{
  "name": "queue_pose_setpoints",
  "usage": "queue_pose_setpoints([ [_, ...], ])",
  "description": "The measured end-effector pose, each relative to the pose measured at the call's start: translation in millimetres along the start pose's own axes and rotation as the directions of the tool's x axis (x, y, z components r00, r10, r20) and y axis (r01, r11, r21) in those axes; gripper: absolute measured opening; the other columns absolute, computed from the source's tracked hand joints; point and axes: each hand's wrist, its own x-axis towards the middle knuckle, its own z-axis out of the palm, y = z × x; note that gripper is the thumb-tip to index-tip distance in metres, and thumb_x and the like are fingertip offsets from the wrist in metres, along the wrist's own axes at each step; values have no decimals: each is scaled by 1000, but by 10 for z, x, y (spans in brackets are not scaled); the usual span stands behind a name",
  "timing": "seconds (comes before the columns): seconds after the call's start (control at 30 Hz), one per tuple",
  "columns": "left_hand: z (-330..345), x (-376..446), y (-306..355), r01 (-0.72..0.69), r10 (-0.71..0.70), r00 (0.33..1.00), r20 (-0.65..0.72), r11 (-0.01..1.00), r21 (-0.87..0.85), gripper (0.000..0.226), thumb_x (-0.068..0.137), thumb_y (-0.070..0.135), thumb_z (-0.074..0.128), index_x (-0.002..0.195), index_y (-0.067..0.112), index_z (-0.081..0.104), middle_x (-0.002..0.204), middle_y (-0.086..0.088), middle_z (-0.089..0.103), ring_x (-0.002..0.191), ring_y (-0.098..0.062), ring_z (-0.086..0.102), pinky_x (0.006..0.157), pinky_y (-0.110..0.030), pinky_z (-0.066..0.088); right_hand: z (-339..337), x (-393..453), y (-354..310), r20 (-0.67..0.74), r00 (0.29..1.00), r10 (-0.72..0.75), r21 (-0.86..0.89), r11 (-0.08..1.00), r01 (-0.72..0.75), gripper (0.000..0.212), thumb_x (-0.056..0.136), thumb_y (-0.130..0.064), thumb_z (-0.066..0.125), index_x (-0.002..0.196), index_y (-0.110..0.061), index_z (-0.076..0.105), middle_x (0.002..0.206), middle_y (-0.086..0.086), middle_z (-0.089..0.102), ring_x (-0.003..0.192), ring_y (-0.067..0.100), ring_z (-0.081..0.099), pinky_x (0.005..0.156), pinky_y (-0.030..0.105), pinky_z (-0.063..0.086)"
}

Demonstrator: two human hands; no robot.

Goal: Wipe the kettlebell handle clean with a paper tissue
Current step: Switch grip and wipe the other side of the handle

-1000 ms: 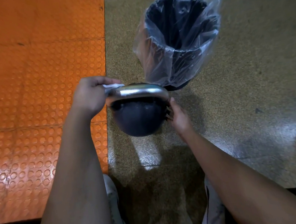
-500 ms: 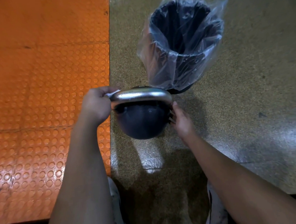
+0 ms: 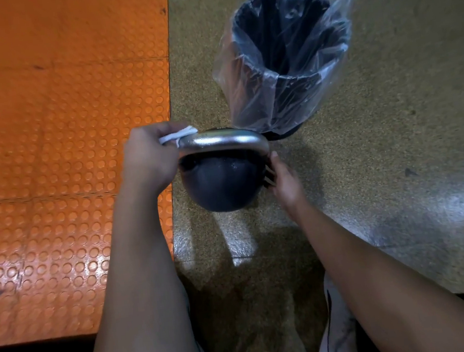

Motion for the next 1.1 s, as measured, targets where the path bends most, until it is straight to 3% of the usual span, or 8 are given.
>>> queue_pose_setpoints([
  [0.17,19,-41,10,68,-69,998,12,995,76,32,93,16,60,123,22,71,109,-10,73,84,-28,66,66,-23,44,-6,-27,-13,-8,1000,-6,-53,999,5,95,54,-105,55,130,-50,66,148,1,61,137,26,54,117,57,41],
  [0.3,109,-143,84,-24,29,998,-62,996,88,44,89,6,49,122,25,71,120,-4,72,110,-26,66,96,-31,51,-9,2,-4,6,1000,-10,-26,1000,10,65,57,-103,56,105,-61,69,146,0,62,138,26,54,117,57,41],
  [0.4,208,-270,-12,-82,98,977,-187,993,89,45,89,2,48,123,21,70,125,-4,70,118,-24,62,100,-27,44,-2,1,-11,-11,1000,-28,-23,999,28,55,62,-99,57,98,-60,71,142,2,65,135,27,56,117,58,41],
  [0.53,295,-224,-159,-49,66,968,-242,996,76,45,90,3,45,125,17,69,127,-7,68,121,-31,60,105,-36,44,1,-14,-20,-2,999,-38,-25,999,38,81,50,-104,58,112,-53,69,145,3,63,137,27,55,117,57,41],
  [0.6,321,-206,-120,-73,90,965,-247,994,81,45,90,2,45,125,18,69,127,-5,68,122,-30,58,107,-33,42,-1,-18,-38,-8,1000,-16,-13,1000,16,77,50,-103,60,106,-52,71,143,3,64,135,27,57,116,57,42],
  [0.8,318,-206,-97,-150,176,951,-255,982,120,47,87,-2,45,119,18,72,126,-4,69,120,-30,60,105,-30,40,10,-77,-71,-23,999,-29,-41,999,28,59,62,-96,59,100,-53,70,139,3,66,133,26,58,116,56,42],
  [0.93,369,-219,-47,-225,258,931,-257,963,150,48,84,-1,44,119,16,73,125,-1,69,120,-23,58,103,-19,33,10,-101,-100,-25,1000,-1,-8,1000,1,40,94,-71,55,114,-40,70,126,-1,70,128,26,61,115,55,45],
  [1.1,425,-172,-195,-169,209,920,-331,975,146,48,85,-3,44,120,14,72,126,-4,69,120,-28,59,102,-20,33,34,-142,-99,-36,999,-17,-68,998,15,86,73,-90,51,138,-35,65,143,4,64,135,28,56,117,57,41],
])
